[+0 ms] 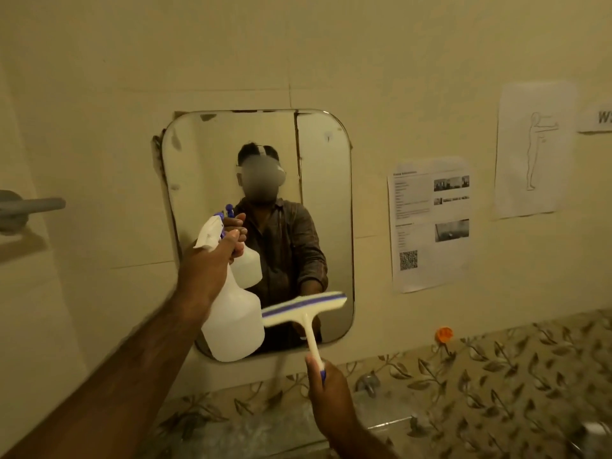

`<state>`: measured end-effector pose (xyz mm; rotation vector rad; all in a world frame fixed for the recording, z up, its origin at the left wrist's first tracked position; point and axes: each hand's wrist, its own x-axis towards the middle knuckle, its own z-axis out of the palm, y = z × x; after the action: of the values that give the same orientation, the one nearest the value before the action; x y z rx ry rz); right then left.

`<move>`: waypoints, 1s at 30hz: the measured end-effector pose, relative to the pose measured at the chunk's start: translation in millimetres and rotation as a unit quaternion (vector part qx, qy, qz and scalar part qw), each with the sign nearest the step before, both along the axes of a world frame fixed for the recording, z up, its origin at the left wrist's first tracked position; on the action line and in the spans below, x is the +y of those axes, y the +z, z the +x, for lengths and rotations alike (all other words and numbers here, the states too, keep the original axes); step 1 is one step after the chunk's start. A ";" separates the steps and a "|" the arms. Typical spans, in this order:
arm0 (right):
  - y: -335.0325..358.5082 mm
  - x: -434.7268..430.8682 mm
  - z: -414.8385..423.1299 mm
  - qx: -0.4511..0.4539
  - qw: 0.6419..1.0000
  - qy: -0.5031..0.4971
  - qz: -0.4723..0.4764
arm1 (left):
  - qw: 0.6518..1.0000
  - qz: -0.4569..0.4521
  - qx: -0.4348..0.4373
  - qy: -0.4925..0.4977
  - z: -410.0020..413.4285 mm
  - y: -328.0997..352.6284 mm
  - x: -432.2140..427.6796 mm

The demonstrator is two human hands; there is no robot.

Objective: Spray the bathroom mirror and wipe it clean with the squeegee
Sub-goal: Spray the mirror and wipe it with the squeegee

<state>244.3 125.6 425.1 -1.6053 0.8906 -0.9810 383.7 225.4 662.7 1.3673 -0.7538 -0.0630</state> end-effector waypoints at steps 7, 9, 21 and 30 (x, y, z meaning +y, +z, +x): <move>-23.1 32.5 -30.0 0.084 0.994 -0.033 0.055 | 0.999 0.029 -0.039 0.007 -13.9 -12.3 4.9; 21.4 33.3 -38.7 0.027 0.999 -0.015 0.026 | 0.997 0.048 -0.057 0.014 -15.5 -8.3 7.5; 326.2 -33.4 -53.3 -0.251 0.946 0.065 -0.196 | 0.989 0.086 -0.093 -0.082 -52.5 37.0 3.2; 230.9 -63.0 -36.7 -0.165 0.970 0.025 -0.174 | 0.997 0.029 -0.012 -0.077 -31.5 30.7 -0.3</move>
<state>207.6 62.6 656.0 -1.6737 0.4639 -1.3788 352.2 225.1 693.4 1.3654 -0.8838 -0.1915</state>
